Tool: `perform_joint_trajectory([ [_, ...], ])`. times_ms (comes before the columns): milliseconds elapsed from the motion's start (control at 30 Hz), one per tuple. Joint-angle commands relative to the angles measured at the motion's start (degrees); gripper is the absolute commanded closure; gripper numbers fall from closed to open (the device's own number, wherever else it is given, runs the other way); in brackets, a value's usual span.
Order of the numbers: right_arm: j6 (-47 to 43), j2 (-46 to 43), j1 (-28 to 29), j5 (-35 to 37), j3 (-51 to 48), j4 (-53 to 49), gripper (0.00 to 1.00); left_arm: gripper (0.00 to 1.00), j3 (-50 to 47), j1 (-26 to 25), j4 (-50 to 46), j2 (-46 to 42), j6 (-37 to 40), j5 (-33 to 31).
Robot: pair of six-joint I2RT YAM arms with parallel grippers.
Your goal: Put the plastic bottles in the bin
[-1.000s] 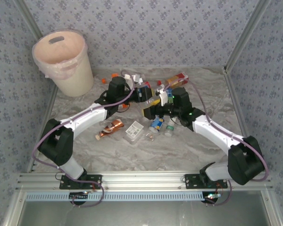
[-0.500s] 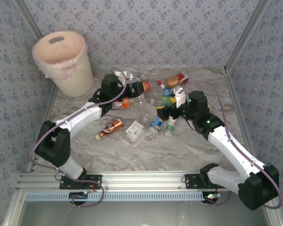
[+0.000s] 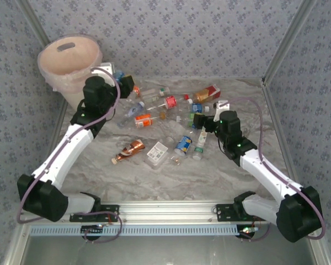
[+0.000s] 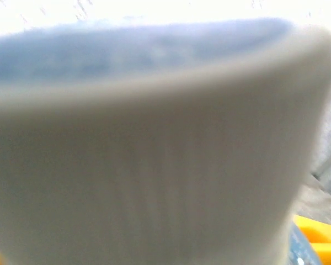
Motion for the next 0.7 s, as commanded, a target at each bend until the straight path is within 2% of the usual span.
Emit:
perform_joint_trajectory([
  [0,1.9,0.6,-0.1,2.8,-0.5,5.3,0.00,0.38,1.6,2.3,6.8,-2.1,7.0,-11.0],
  [167,2.3,2.4,-0.1,2.3,1.0,4.7,0.00,0.38,7.1,10.2,11.4,1.1,7.4,-10.2],
  [333,2.0,3.7,0.0,1.5,1.8,4.0,0.00,0.38,19.5,15.8,4.7,9.0,10.9,-5.3],
  [500,1.5,5.4,-0.1,-1.2,3.8,1.1,0.00,0.38,28.4,18.9,-1.5,17.7,11.9,-8.7],
  [667,1.4,6.3,0.1,-1.9,5.1,-0.3,0.00,0.38,34.5,23.4,-4.7,24.2,7.5,-8.5],
])
